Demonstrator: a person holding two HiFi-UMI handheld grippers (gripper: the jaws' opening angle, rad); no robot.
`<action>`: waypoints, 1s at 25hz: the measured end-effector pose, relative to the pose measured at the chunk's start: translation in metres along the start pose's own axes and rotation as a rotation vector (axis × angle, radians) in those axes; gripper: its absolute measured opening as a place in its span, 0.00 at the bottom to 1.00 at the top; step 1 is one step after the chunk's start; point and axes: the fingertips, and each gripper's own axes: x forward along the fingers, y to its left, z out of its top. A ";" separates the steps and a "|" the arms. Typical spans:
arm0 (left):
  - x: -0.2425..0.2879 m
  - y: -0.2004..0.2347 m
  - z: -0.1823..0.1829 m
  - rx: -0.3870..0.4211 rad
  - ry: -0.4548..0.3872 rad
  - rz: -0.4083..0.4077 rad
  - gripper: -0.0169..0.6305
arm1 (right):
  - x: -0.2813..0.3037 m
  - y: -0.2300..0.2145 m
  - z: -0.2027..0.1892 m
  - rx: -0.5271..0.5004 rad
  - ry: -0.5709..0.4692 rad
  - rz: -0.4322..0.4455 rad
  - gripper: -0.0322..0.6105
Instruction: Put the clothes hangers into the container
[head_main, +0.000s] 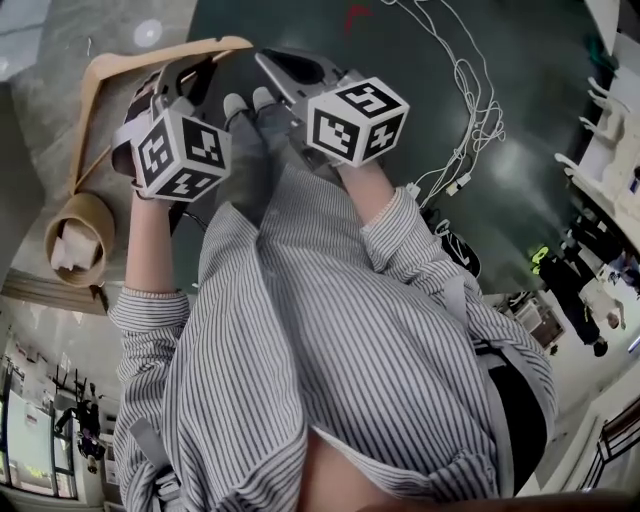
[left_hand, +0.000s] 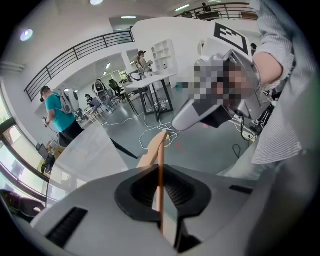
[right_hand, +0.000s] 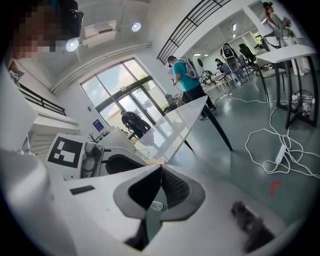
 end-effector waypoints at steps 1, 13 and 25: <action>-0.005 0.002 0.003 -0.002 -0.009 0.010 0.09 | -0.001 0.004 0.004 -0.010 -0.005 0.005 0.07; -0.073 0.040 0.021 -0.055 -0.078 0.176 0.08 | -0.007 0.055 0.047 -0.133 -0.062 0.071 0.07; -0.139 0.067 0.028 -0.137 -0.146 0.353 0.08 | -0.015 0.111 0.084 -0.274 -0.115 0.160 0.07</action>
